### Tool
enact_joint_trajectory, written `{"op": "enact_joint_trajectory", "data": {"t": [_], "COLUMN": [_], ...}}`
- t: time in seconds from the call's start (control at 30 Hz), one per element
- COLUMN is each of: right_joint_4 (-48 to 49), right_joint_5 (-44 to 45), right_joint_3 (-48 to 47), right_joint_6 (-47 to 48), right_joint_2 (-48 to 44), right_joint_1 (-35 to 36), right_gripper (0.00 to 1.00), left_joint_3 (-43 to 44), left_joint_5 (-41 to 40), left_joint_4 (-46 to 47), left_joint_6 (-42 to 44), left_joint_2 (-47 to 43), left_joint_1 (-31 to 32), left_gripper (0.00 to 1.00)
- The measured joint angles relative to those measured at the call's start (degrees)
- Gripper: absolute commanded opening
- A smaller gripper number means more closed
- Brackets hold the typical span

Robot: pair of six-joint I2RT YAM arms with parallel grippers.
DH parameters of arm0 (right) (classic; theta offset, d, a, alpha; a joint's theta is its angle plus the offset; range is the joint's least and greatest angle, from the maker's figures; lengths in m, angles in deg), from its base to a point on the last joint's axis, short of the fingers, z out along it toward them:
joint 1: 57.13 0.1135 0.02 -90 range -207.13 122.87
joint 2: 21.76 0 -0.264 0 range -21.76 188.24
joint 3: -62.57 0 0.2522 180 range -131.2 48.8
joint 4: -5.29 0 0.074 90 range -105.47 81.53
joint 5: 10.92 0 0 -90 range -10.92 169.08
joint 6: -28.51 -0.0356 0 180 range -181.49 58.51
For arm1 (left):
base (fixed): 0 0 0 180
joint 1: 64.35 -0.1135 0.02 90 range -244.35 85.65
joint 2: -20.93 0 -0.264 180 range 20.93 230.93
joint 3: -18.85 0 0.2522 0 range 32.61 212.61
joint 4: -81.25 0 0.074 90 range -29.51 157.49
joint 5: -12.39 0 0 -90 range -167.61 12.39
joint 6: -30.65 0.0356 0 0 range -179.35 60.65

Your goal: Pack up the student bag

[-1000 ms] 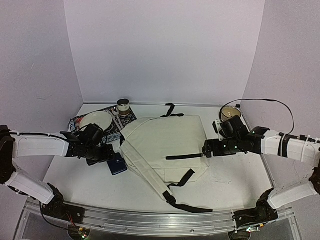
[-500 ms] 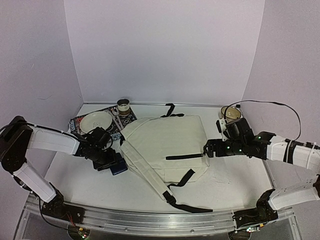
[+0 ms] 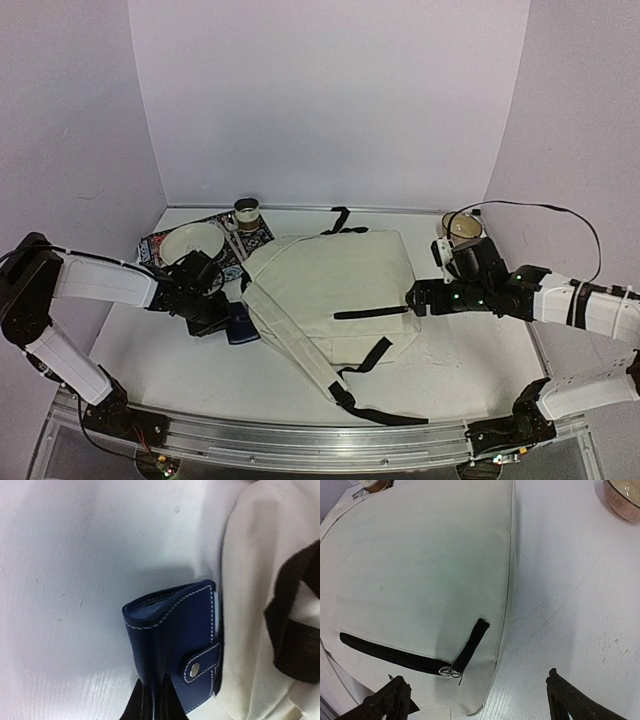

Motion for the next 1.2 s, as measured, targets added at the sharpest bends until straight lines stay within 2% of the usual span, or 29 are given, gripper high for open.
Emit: {"op": "enact_joint_trajectory", "data": {"t": [0.27, 0.5, 0.7, 0.9, 1.2], "right_joint_4": [0.12, 0.43, 3.33, 8.6, 19.26], "right_joint_5": [-2.7, -6.02, -10.18, -15.33, -20.67], "right_joint_3": [-0.02, -1.73, -3.91, -6.01, -10.01], "right_joint_6": [0.3, 0.3, -1.16, -4.35, -9.88], "right_joint_2": [0.02, 0.37, 1.48, 5.28, 14.48], "right_joint_1": [0.0, 0.03, 0.77, 3.71, 12.25], "right_gripper": [0.96, 0.97, 0.97, 0.97, 0.97], "left_joint_3": [-0.28, -0.46, 1.08, 4.87, 5.03], "left_joint_5": [-2.7, -9.17, -10.17, -2.36, 12.21], "left_joint_4": [-3.71, -10.51, -11.6, -7.73, 3.4], "left_joint_6": [0.81, 3.5, 8.27, 14.05, 16.65], "left_joint_2": [-4.43, -18.26, -27.65, -30.09, -24.58], "left_joint_1": [0.31, 0.31, 0.28, 0.28, 1.13], "left_gripper": [0.0, 0.01, 0.02, 0.02, 0.03]}}
